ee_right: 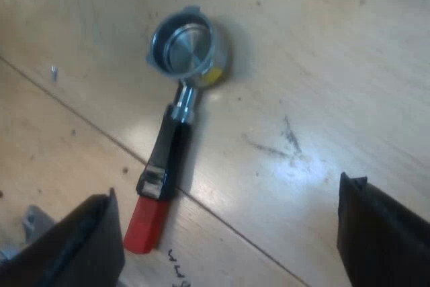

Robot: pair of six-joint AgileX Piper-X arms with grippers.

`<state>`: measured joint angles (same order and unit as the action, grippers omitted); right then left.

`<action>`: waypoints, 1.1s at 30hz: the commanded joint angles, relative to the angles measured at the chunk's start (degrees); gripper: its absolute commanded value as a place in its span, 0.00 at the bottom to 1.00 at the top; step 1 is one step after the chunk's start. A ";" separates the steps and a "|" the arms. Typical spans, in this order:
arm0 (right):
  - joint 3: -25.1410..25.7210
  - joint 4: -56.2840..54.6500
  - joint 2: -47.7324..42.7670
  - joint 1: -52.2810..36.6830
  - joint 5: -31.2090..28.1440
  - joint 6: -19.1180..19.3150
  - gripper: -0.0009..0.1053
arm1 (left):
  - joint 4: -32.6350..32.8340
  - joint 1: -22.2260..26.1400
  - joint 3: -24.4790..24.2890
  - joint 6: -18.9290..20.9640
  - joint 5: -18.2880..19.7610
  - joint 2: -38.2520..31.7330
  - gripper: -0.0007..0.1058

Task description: Put the handle in the coffee machine

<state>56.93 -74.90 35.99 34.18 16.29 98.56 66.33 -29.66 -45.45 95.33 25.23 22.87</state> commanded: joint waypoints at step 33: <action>-7.65 17.53 30.24 25.31 -14.52 -29.40 0.01 | -12.20 -8.82 15.25 -4.77 0.37 4.38 0.79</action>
<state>49.35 -57.16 65.92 59.34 0.97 69.69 54.95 -38.20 -30.04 90.64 25.23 27.18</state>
